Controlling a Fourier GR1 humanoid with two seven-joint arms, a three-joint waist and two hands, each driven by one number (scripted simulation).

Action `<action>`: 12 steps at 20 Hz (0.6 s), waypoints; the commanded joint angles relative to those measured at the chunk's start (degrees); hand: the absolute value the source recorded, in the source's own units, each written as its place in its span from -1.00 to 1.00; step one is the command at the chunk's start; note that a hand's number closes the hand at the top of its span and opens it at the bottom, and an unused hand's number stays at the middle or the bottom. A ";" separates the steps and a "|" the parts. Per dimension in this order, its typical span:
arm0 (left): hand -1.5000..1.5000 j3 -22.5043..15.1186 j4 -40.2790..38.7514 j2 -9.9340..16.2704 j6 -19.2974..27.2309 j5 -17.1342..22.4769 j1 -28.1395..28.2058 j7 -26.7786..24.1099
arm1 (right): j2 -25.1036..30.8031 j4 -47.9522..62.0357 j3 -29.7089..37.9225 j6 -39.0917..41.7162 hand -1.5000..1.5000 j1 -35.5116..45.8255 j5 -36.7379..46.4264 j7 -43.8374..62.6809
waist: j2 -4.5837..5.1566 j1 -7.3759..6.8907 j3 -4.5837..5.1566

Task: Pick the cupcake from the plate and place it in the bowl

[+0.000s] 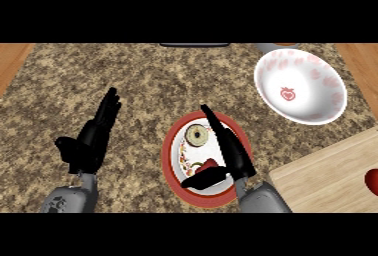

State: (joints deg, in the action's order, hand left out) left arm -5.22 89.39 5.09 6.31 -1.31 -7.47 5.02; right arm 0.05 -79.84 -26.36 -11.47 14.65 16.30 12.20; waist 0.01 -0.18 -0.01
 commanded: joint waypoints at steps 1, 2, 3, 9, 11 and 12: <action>0.00 -0.08 -1.61 -1.25 -0.34 -1.53 1.24 -3.36 | -0.05 4.93 0.68 -1.42 -1.00 3.51 -3.34 -1.52 | 0.01 -0.02 0.01; 0.00 0.50 2.31 -0.06 -2.00 0.01 0.63 2.49 | -0.05 6.28 0.69 -2.30 -1.00 3.30 -2.74 -2.44 | -0.01 -0.04 0.00; 0.00 1.79 -0.22 -0.62 -0.93 -0.41 -1.16 1.41 | -0.05 2.45 -3.95 -4.37 -1.00 0.13 -2.34 -0.55 | -0.02 0.07 0.01; 0.00 2.54 -2.34 -1.20 -1.15 -0.77 -2.44 -0.69 | -0.05 16.83 -3.79 -9.15 -1.00 4.50 -3.81 -9.64 | 0.08 -0.14 0.00; 0.00 -0.27 -2.14 -3.32 0.32 -2.68 -0.03 -1.04 | -0.05 18.75 -2.01 -9.58 -1.00 8.45 -1.76 -5.02 | 0.06 -0.19 0.01; 0.00 1.15 3.40 -0.63 -1.97 -0.57 1.02 2.29 | -0.02 18.11 -1.22 -8.63 -1.00 4.76 1.89 -6.21 | -0.04 -0.12 0.01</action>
State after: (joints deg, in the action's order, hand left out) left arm -4.99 89.78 3.10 5.84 -3.07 -7.85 5.89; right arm 0.01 -65.06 -27.47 -18.18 20.16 14.16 6.18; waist 0.03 -0.30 0.00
